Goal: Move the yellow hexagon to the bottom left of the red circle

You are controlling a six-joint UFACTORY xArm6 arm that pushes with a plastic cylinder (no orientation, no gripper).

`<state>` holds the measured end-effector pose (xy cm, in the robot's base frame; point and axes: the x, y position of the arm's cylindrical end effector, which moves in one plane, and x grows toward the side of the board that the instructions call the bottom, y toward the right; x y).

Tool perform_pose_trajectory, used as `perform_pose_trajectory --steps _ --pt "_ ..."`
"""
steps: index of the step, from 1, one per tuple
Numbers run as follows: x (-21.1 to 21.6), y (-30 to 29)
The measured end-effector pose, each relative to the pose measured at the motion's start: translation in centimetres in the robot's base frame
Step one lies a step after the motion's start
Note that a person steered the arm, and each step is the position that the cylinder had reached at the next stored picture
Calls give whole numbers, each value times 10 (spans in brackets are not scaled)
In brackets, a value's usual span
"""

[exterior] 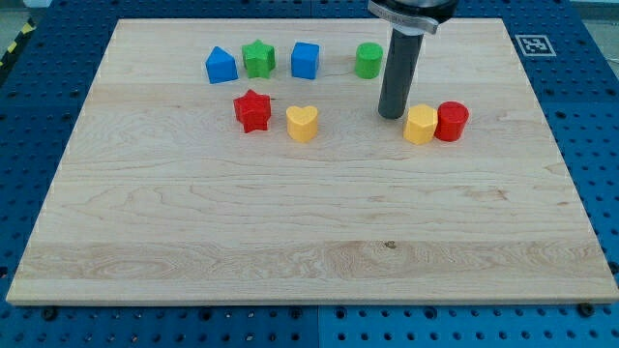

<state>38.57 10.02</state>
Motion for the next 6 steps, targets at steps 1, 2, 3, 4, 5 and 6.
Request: perform_pose_trajectory --steps 1,2,3,4,5,6 --pt "0 9" --pt "0 22" --pt "1 26" --pt "12 26" --pt "37 26" --pt "57 26"
